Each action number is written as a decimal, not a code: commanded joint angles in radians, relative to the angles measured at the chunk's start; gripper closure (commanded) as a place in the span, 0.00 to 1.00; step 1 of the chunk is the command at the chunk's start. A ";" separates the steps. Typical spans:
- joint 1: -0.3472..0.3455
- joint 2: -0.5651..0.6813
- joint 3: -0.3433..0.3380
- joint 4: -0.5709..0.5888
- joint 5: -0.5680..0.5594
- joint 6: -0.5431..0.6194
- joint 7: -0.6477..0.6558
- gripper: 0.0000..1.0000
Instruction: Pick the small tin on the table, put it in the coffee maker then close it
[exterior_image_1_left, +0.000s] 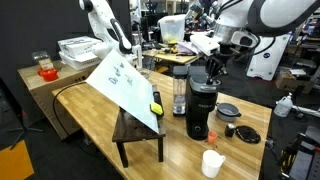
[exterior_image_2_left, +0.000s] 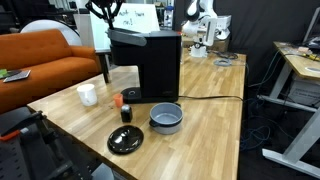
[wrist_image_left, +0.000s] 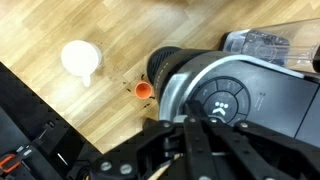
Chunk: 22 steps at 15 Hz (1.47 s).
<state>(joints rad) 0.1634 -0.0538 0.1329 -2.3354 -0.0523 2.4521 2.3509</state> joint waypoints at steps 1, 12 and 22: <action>-0.015 0.009 0.022 -0.028 -0.160 0.020 0.051 1.00; -0.004 0.041 0.045 -0.027 -0.545 0.026 0.241 1.00; -0.014 -0.081 0.057 -0.005 -0.657 0.023 0.246 1.00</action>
<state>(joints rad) 0.1558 -0.1149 0.1736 -2.3297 -0.7174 2.4684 2.5990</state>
